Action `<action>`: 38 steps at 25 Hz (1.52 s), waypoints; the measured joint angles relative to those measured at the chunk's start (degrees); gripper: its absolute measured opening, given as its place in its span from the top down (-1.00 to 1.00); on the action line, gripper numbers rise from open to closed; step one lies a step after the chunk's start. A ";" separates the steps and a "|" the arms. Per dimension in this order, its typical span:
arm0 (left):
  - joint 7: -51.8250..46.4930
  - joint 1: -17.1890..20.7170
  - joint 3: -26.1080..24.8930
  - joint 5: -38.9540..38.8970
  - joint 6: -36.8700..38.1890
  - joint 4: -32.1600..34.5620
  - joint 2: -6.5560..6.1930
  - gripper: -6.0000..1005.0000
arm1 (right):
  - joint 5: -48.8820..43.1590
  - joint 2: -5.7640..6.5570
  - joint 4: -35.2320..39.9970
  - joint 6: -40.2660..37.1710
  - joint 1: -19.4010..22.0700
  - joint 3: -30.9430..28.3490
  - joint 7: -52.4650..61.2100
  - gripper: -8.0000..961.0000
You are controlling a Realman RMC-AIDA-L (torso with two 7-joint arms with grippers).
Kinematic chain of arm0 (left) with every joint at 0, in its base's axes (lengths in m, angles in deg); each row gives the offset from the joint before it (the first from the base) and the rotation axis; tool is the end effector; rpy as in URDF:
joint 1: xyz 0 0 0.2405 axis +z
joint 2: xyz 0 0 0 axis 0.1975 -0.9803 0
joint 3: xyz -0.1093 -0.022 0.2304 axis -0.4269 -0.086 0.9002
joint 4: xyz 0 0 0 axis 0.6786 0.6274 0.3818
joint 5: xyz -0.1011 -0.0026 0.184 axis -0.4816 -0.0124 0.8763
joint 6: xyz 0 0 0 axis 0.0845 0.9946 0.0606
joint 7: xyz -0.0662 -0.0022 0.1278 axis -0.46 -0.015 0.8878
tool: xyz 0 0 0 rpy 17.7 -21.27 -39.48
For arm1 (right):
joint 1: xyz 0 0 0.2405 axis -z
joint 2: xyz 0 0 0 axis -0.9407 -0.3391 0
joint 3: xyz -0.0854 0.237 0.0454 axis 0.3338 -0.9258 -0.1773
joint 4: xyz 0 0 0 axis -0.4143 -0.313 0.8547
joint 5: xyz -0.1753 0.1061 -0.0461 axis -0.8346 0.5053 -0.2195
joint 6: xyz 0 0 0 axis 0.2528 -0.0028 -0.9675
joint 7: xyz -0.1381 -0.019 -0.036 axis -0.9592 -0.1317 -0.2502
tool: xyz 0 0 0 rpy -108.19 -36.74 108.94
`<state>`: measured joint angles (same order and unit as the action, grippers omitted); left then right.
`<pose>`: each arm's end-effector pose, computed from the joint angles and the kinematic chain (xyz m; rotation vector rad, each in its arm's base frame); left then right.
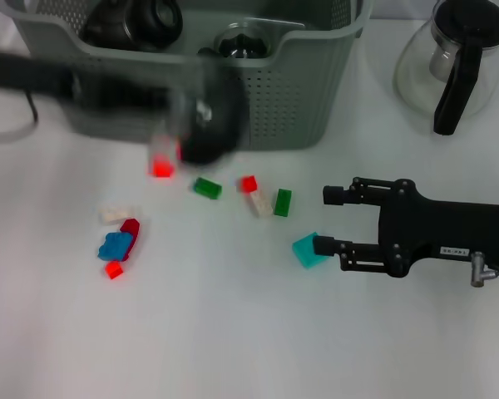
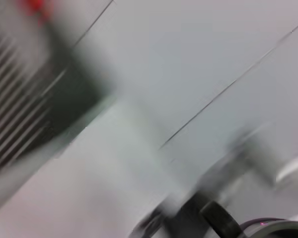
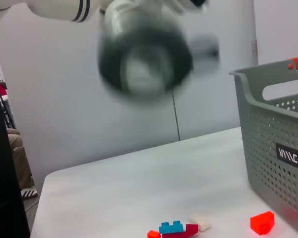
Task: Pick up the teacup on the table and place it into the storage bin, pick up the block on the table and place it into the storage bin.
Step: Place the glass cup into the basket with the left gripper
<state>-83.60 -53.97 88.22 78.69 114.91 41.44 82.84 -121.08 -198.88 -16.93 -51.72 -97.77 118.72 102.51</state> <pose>-0.2118 0.3414 0.0846 2.6497 1.0981 0.7381 0.2514 0.2902 -0.0500 -2.8852 0.3524 0.8349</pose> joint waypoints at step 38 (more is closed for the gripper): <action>-29.71 -15.81 30.32 39.52 -61.76 5.80 8.15 0.86 | 0.30 -0.61 0.08 0.83 -0.52 0.00 0.00 -0.55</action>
<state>-113.31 -69.79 118.54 118.21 53.15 47.24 90.99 -120.78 -199.50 -16.85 -50.88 -98.30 118.73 102.51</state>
